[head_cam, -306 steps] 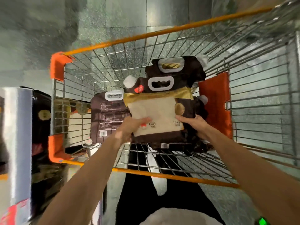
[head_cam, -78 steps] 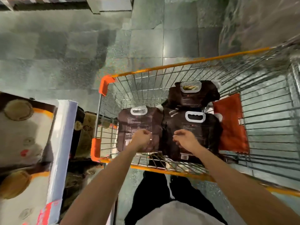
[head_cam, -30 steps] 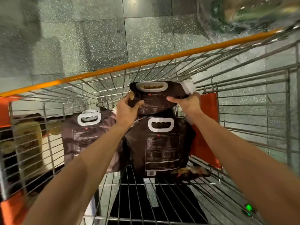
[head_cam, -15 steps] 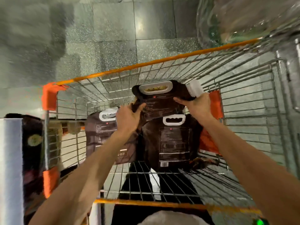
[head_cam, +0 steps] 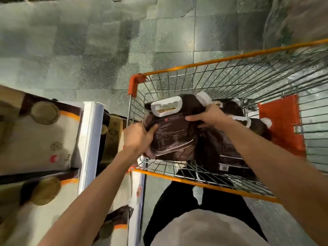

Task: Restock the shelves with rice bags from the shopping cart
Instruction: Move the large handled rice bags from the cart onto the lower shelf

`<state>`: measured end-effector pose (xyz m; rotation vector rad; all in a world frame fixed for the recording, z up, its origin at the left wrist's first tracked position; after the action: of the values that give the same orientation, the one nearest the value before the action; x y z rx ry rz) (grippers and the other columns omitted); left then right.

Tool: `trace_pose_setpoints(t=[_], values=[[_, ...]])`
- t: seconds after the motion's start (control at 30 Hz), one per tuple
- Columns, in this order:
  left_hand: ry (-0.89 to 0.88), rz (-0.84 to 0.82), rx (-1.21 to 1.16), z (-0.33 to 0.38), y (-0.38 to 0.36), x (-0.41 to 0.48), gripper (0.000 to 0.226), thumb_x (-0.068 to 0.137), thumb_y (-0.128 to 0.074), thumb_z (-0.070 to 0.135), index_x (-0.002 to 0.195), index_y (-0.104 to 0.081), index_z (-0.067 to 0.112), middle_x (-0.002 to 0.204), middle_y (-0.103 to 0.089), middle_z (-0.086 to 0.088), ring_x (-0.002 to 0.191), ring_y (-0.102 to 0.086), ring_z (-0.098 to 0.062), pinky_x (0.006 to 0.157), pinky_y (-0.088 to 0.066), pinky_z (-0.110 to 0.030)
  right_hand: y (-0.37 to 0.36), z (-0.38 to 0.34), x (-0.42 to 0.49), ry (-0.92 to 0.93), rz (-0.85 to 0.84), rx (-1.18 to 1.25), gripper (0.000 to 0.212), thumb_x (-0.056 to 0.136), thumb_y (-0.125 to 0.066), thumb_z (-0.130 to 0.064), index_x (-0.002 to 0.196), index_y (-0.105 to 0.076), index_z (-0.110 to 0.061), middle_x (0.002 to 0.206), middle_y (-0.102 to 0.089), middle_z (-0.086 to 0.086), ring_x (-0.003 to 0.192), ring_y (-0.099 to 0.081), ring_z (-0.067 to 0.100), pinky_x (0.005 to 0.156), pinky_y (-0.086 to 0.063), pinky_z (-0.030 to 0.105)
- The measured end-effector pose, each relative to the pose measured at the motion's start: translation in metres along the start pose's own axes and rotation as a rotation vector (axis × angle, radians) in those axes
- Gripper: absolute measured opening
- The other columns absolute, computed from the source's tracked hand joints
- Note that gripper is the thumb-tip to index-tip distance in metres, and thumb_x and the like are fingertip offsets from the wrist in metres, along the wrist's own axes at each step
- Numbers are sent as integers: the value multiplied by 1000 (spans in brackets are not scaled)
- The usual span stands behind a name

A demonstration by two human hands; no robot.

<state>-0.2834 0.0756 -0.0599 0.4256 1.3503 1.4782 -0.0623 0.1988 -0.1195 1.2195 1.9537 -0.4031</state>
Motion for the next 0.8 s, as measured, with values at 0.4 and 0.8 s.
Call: trace_pose_setpoints(t=[0.4,0.8], values=[[23,-65,42,10,-33,3,46,98,-50,51,102,-65,8,82,-69,-9,75,-66,-28,69,-55,-31,-23,50,1,62,238,78,103,64,-86,-48,147,-34,-15,138,-55,2,124,-54,18,105,-44,34],[-40,-478,-399,186,-107,-22,57,103,-31,55,81,-65,14,74,-60,0,72,-60,-14,58,-43,-14,95,141,-84,-130,-346,633,58,80,-64,2,131,-52,-24,118,-67,3,107,-63,23,98,-48,41]])
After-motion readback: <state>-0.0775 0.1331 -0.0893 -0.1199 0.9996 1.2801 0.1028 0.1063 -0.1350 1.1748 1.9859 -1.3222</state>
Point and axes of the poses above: each hand's wrist, its own x-axis towards the middle knuckle, its own y-axis out of the back of the hand, z = x × y, the point moved 2 cm from there along x, towards the middle knuckle
